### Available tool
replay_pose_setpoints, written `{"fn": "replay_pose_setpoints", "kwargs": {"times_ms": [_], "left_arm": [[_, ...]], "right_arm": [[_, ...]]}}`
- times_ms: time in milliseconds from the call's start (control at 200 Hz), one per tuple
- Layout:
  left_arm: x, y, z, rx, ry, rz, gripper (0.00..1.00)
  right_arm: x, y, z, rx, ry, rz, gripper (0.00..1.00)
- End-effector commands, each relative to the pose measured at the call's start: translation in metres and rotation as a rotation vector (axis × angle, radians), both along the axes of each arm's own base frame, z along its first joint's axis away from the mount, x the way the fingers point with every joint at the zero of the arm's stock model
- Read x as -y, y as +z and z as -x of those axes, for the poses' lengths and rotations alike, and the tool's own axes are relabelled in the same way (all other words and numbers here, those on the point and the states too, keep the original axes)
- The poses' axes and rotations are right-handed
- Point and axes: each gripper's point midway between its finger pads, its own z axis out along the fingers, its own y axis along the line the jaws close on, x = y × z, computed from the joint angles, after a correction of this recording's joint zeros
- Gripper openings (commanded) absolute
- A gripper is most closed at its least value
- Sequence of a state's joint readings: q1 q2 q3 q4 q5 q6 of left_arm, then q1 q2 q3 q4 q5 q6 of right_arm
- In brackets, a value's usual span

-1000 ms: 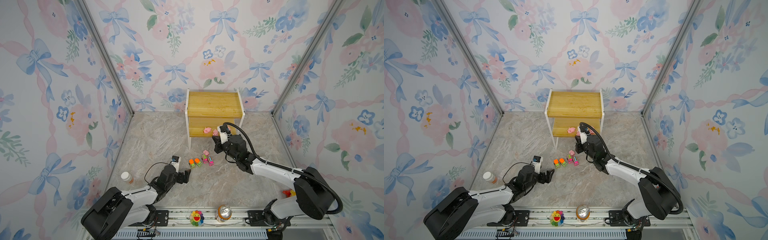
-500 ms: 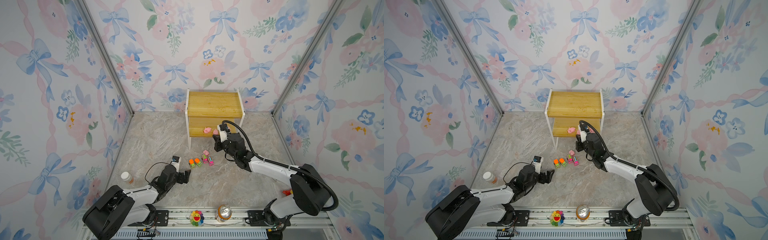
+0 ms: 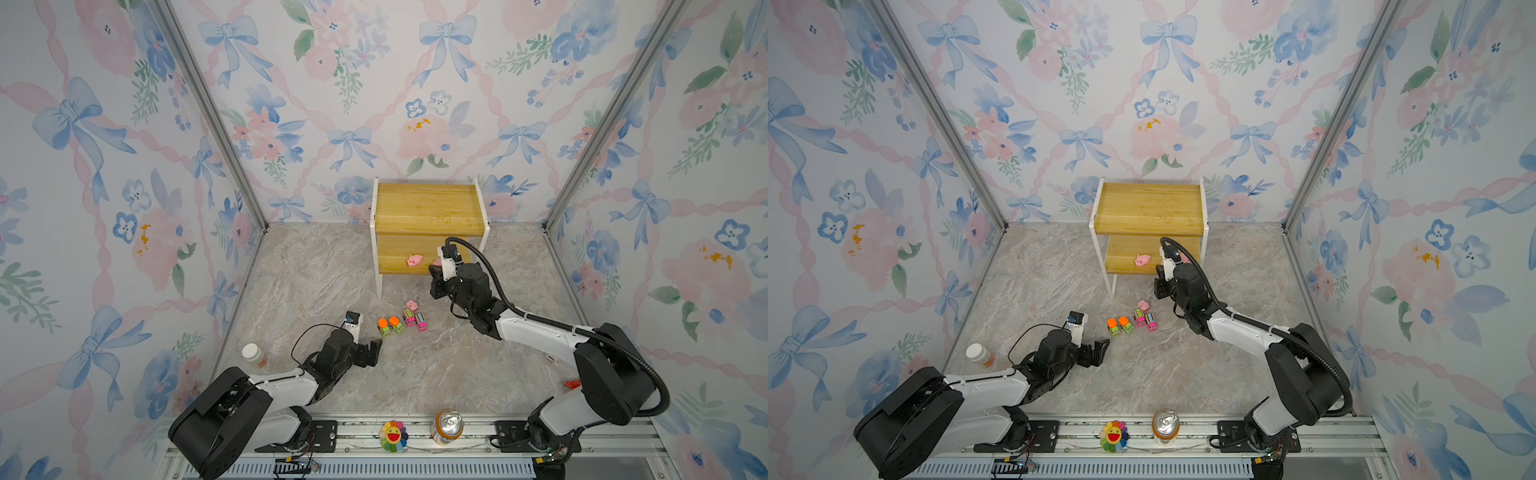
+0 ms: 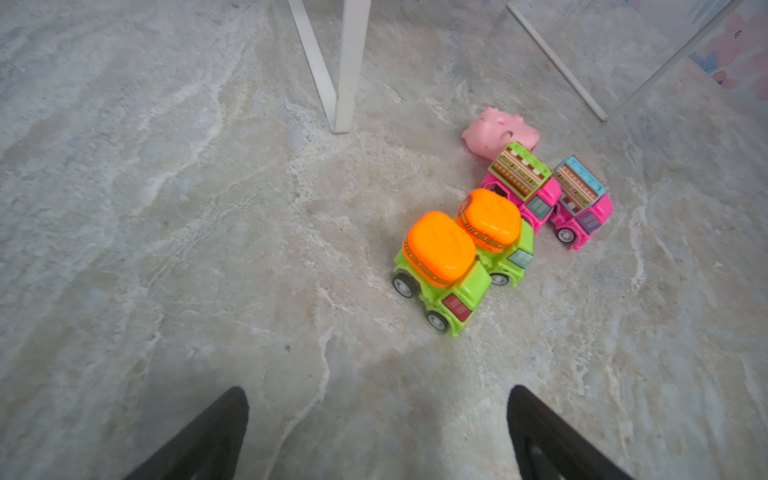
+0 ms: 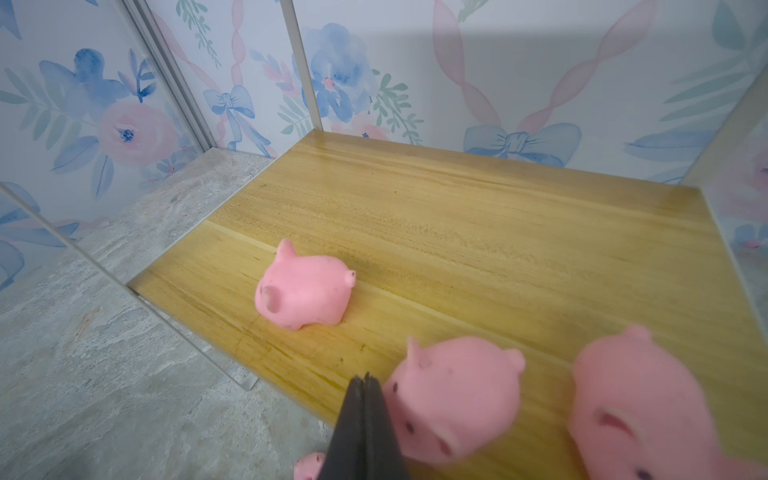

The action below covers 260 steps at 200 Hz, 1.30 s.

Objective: Place and organize the plastic toys onto the shelf

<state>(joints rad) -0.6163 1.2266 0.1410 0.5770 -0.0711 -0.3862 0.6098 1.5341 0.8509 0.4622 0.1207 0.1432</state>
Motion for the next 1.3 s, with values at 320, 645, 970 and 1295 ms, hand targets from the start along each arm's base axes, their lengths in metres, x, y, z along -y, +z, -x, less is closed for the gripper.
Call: {"fn": "replay_pose_setpoints", "kwargs": {"times_ms": [320,645,970,1295], "left_arm": [[0.006,0.006,-0.006,0.022,-0.014,-0.009,0.98],[0.008,0.008,-0.007,0.026,-0.018,-0.005,0.98],[0.008,0.012,-0.008,0.040,-0.023,-0.005,0.98],[0.010,0.014,-0.006,0.044,-0.035,0.003,0.98]], "right_arm": [[0.013,0.013,-0.002,0.025,-0.024,0.036,0.00],[0.022,0.031,0.033,0.026,0.060,0.077,0.02],[0.072,0.059,0.073,0.053,-0.042,0.126,0.04],[0.068,0.000,0.090,-0.134,-0.042,0.083,0.39]]}}
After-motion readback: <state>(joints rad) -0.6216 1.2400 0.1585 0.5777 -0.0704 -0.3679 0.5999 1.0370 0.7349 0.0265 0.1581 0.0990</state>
